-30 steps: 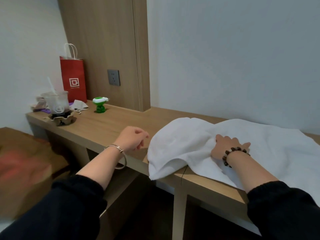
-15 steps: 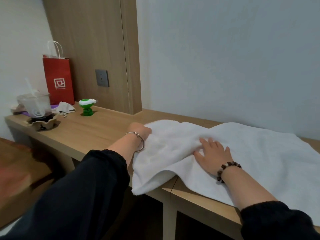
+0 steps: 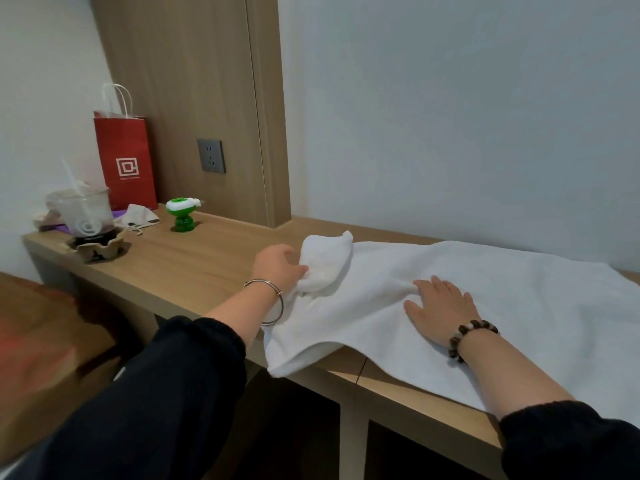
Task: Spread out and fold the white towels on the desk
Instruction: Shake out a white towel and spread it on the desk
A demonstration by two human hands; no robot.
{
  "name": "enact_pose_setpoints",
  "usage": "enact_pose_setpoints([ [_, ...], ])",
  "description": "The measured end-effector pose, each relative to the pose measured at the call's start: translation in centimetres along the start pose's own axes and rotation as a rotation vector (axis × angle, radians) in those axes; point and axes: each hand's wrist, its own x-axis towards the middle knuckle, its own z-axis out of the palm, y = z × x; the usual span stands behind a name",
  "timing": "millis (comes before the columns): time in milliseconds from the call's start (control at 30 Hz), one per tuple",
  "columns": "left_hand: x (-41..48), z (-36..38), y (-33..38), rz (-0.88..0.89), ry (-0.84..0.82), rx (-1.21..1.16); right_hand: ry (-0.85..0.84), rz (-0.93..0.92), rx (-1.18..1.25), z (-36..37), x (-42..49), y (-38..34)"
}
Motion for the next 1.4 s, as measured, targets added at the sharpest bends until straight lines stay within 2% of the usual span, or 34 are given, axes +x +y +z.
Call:
enact_pose_setpoints([
  [100,0.6,0.5,0.8,-0.047,-0.201,0.081,0.006,-0.003,0.0,-0.1,-0.1,-0.1],
  [267,0.9,0.7,1.9,0.099,-0.347,0.261,0.008,-0.011,0.018,-0.1,-0.1,-0.1],
  [400,1.5,-0.7,2.4,0.278,-0.387,0.48,0.019,-0.016,0.014,-0.1,-0.1,-0.1],
  [467,1.7,-1.5,2.5,0.329,-0.348,0.525,0.026,-0.018,0.009,-0.1,-0.1,-0.1],
  [533,2.0,-2.2,2.2,0.31,-0.307,0.469,0.026,-0.019,0.003,0.0,-0.1,-0.1],
  [633,1.8,-2.6,2.0,0.233,-0.362,0.31,0.025,-0.018,-0.003,0.1,0.0,-0.1],
  [800,1.4,-1.4,1.9,0.247,-0.495,0.473,0.031,-0.02,0.007,0.0,0.1,-0.2],
  [1033,0.6,0.2,2.4,0.173,-0.465,0.545,0.028,-0.018,0.021,-0.2,-0.1,-0.2],
  [1100,0.4,0.1,2.8,0.2,-0.391,0.595,0.024,-0.019,0.019,-0.2,-0.2,-0.3],
  [1167,0.1,-0.4,3.0,0.259,-0.17,0.527,0.023,-0.014,0.022,-0.2,-0.2,-0.2],
  [1233,0.5,-1.4,2.5,0.22,0.15,0.271,0.019,-0.012,0.028,-0.3,-0.2,-0.3],
  [1300,1.2,-2.8,1.3,0.048,0.378,0.018,0.016,-0.008,0.025,-0.3,-0.2,-0.4],
  [1333,1.2,-3.3,0.9,-0.047,0.381,0.033,0.018,-0.002,0.023,-0.3,-0.2,-0.4],
  [1400,0.6,-3.6,0.8,-0.101,0.29,0.322,0.053,-0.004,0.051,-0.3,-0.1,-0.5],
])
